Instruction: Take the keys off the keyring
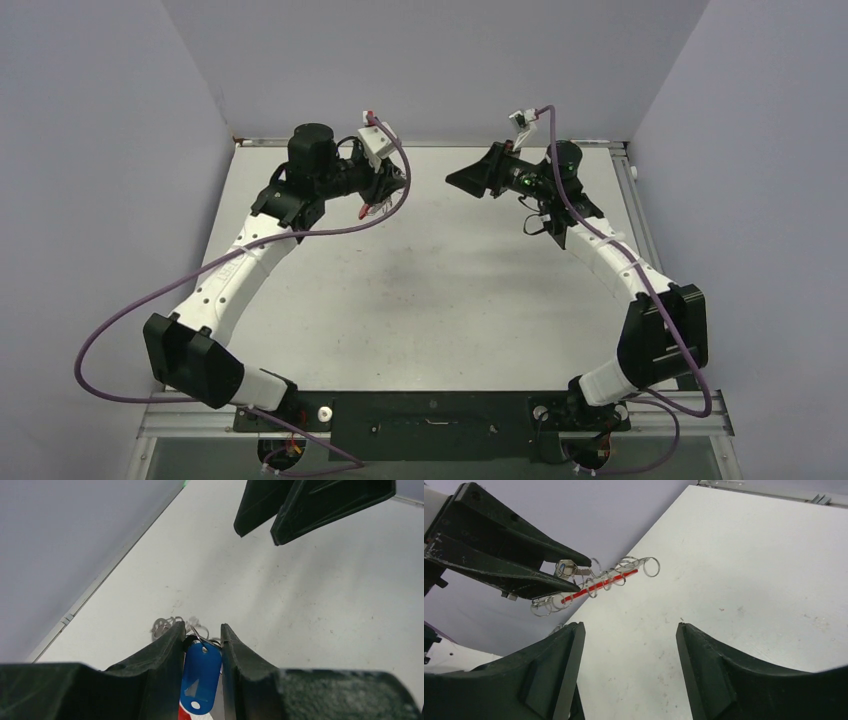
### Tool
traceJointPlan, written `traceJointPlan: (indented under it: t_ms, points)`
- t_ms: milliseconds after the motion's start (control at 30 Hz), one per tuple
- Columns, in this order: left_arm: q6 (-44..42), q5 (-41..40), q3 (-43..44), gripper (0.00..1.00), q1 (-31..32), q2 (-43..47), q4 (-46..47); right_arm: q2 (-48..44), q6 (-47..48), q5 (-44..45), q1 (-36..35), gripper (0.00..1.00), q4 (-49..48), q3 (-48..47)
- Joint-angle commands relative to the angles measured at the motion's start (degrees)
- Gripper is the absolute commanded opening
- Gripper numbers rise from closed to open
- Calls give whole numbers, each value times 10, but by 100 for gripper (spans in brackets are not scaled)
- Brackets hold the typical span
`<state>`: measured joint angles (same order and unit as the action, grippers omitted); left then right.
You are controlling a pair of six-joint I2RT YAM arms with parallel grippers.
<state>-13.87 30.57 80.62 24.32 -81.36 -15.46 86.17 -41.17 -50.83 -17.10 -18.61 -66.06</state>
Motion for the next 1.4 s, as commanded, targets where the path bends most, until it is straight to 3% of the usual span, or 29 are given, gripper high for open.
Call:
traceJointPlan:
  t_ms: [0,233,533,733,1267,1367]
  points:
    - [-57,38,59,0,2,-16,-61,-54,96,-52,12,71,-2,-24]
    - [-18,79,77,0,6,-18,-65,-79,261,-82,2,66,72,-48]
    - [57,194,61,0,6,7,-23,-89,370,-78,-47,46,42,-40]
    - [113,227,74,0,6,9,-28,-105,439,-76,-86,41,40,-14]
    - [386,191,81,0,-1,16,3,-156,456,-33,-121,37,-20,47]
    - [425,181,82,0,-1,16,11,-163,447,-23,-128,43,-27,54]
